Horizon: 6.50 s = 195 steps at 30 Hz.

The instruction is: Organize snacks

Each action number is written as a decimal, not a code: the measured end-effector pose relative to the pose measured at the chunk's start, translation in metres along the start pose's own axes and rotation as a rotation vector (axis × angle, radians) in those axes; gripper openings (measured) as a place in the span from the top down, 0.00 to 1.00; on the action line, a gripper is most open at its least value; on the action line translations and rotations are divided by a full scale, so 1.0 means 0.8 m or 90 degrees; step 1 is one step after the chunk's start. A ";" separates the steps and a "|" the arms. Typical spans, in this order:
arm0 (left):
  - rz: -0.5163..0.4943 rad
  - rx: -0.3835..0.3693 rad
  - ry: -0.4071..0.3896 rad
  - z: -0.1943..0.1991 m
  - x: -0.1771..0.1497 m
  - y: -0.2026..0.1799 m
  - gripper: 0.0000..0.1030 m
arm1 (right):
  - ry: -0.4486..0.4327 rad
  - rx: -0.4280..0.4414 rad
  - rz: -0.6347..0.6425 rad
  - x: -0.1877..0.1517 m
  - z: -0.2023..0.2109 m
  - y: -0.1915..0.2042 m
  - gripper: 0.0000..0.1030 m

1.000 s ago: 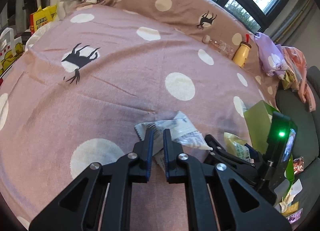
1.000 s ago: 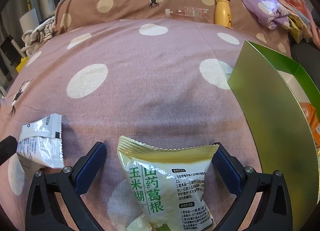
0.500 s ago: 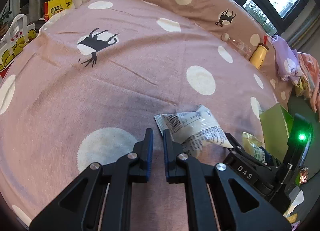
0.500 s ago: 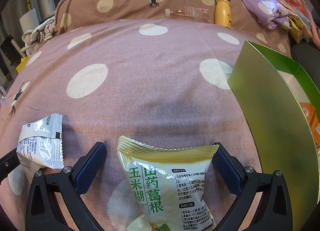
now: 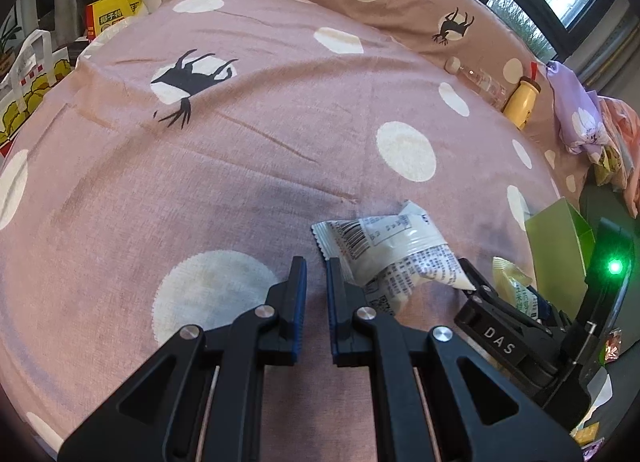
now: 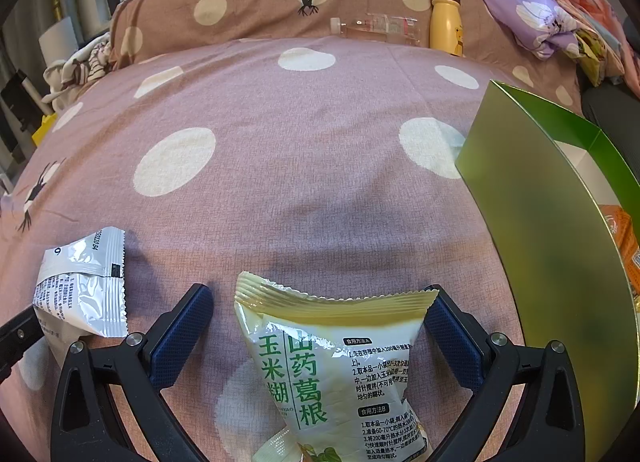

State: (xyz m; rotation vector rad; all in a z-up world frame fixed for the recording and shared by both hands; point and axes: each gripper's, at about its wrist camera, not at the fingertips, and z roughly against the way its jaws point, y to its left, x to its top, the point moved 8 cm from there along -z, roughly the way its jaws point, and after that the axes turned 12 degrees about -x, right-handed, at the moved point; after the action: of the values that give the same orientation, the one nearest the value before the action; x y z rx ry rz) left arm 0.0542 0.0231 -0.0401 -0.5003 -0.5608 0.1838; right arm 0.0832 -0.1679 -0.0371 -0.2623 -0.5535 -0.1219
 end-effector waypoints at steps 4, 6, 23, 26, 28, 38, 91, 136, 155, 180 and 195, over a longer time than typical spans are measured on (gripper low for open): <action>-0.006 0.000 0.002 -0.002 0.000 -0.004 0.93 | 0.000 0.000 0.000 0.000 0.000 0.000 0.00; -0.008 0.001 0.004 -0.003 -0.001 -0.005 0.93 | 0.000 0.000 0.000 0.000 0.000 0.000 0.00; -0.006 -0.016 0.008 -0.002 -0.003 -0.001 0.91 | 0.000 0.000 0.000 0.000 0.000 0.000 0.00; -0.003 -0.021 0.008 -0.002 -0.003 0.001 0.91 | 0.000 0.000 0.000 0.000 0.000 0.000 0.00; 0.002 -0.024 0.008 -0.003 -0.003 0.003 0.91 | 0.000 0.000 0.000 0.000 0.000 0.000 0.00; -0.004 -0.019 0.010 -0.003 -0.002 0.001 0.90 | -0.001 0.000 0.000 0.000 0.000 0.000 0.00; -0.012 -0.014 0.013 -0.003 -0.004 0.000 0.90 | -0.001 0.000 0.001 0.000 0.000 0.000 0.00; -0.006 -0.022 0.015 -0.002 -0.005 -0.002 0.90 | -0.002 0.000 0.001 0.000 0.000 0.000 0.00; -0.006 -0.023 0.016 -0.001 -0.005 0.000 0.89 | -0.002 0.000 0.001 -0.001 0.000 0.000 0.00; -0.007 -0.021 0.014 0.001 -0.004 0.000 0.89 | -0.002 0.000 0.001 0.000 0.000 0.000 0.00; -0.039 -0.040 -0.012 0.011 0.007 -0.020 0.62 | -0.002 0.000 0.002 0.000 0.000 0.000 0.00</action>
State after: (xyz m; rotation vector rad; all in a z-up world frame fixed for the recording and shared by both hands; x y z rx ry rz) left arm 0.0548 0.0146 -0.0234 -0.5419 -0.6004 0.1132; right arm 0.0830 -0.1682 -0.0373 -0.2636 -0.5561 -0.1192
